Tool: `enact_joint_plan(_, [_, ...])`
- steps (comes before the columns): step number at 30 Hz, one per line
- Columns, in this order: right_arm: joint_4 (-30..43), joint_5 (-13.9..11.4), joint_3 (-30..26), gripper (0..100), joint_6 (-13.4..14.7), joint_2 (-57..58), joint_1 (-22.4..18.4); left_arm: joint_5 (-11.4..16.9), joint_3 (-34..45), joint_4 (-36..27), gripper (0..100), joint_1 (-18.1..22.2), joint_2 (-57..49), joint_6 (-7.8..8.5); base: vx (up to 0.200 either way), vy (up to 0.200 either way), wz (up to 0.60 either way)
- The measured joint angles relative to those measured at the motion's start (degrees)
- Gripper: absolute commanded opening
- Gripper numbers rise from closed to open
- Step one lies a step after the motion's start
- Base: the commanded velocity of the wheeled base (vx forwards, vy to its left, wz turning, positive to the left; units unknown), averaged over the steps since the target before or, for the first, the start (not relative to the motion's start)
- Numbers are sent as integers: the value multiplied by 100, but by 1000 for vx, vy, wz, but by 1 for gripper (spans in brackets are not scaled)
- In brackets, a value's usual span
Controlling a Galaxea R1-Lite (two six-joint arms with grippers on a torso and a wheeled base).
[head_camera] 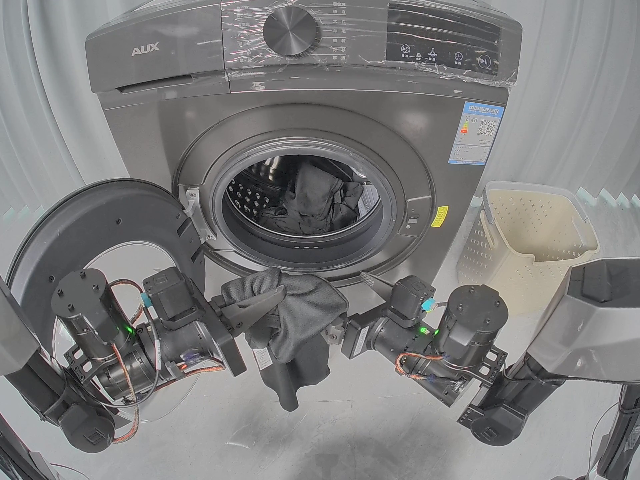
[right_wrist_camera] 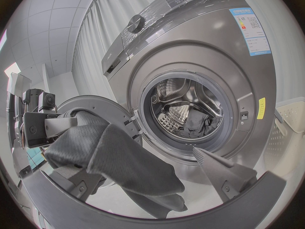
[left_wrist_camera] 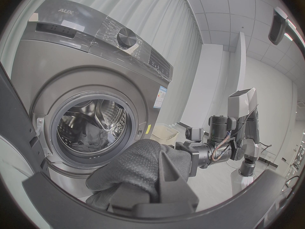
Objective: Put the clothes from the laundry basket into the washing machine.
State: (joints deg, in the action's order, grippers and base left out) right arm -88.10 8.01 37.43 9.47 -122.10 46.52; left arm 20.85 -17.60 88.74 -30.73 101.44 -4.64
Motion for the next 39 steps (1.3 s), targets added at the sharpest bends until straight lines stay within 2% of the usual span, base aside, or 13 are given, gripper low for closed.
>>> enact_joint_plan(7, [-4, 0, 100, 100, 10, 27, -16, -2, 11, 0, 0, 22, 13, 0, 0, 0, 0])
enact_joint_plan(8, [-4, 0, 88, 0, 10, 57, -24, 0, 11, 2, 0, 26, 21, 0, 0, 0, 0])
enact_joint_plan(22, [-15, -11, -6, 0, 51, 239, 34, -5, -30, 0, 0, 22, 46, -6, 0, 0, 0])
enact_joint_plan(24, [-22, -11, -16, 0, 54, 250, 45, -10, -44, 2, 0, 22, 46, -61, 0, 0, 0])
enact_joint_plan(25, [-22, -11, -28, 0, 54, 256, 52, -10, -55, 0, 100, 22, 46, -96, 0, 0, 0])
enact_joint_plan(33, [-20, -11, -140, 0, 76, 441, 100, -16, -87, 2, 100, 33, 44, -343, 0, 0, 0])
enact_joint_plan(39, [-17, -2, -312, 0, 82, 788, 63, -29, -69, 2, 100, 150, 71, -413, 0, 0, 0])
